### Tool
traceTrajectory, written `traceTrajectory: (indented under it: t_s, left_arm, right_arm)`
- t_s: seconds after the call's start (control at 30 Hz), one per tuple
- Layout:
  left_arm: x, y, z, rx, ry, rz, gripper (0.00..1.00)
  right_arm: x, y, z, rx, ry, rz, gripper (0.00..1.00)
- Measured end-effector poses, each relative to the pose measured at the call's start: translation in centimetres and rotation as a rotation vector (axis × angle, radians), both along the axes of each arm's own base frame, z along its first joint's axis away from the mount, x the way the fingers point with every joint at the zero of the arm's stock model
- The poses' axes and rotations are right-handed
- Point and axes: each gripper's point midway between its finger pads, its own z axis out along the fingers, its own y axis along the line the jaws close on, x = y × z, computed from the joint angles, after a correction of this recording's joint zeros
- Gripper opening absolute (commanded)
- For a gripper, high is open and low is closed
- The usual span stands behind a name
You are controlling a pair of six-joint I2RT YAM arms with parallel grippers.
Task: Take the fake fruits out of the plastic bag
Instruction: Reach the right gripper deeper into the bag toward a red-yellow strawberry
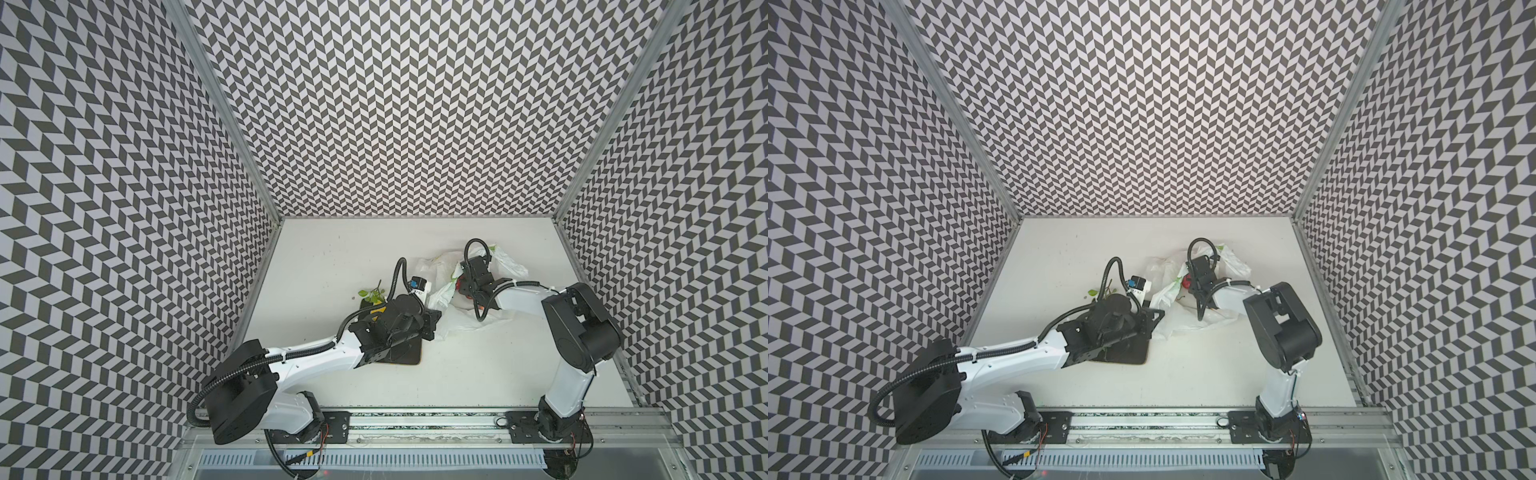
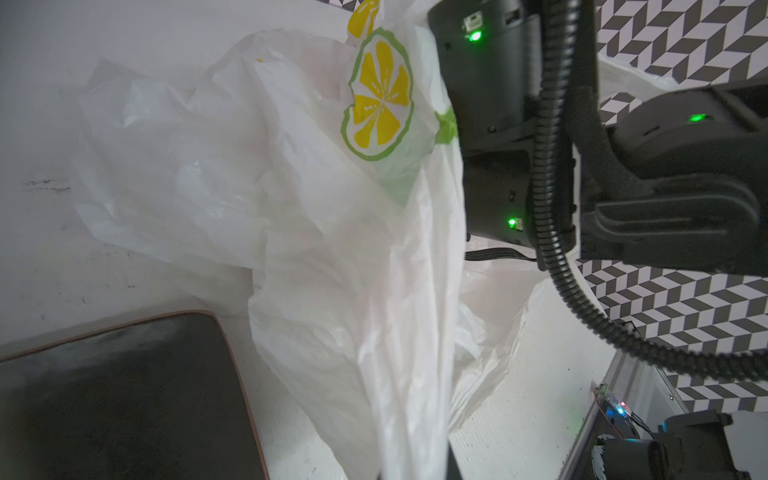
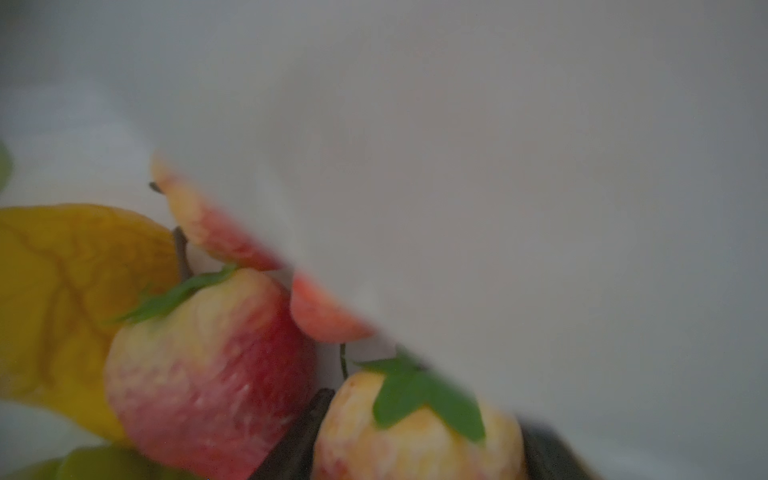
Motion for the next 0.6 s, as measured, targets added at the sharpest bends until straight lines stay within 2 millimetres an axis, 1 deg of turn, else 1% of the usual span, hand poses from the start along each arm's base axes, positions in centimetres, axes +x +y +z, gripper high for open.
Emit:
traceTrajectory:
  t_s: [0.17,0.3,0.47,0.6]
  left_arm:
    - [0.1,0.1,0.0,-0.003,0.002,0.012,0.08]
    - [0.4,0.3,0.1,-0.009,0.007,0.039,0.08]
    - [0.7,0.4,0.2,-0.014,0.003,0.058,0.08]
    - [1.1,0.6,0.3,-0.014,-0.001,0.069,0.08]
  right_arm:
    - [-0.3,0.9,3.2,0.071,-0.068,0.052,0.52]
    - [-1.3,1.4,5.2,0.122,-0.114,0.095,0.51]
    - [-3.4,2.0,6.0,0.175,-0.127,0.16,0.51]
    - [-5.7,2.4,6.7,0.219,-0.137,0.225,0.51]
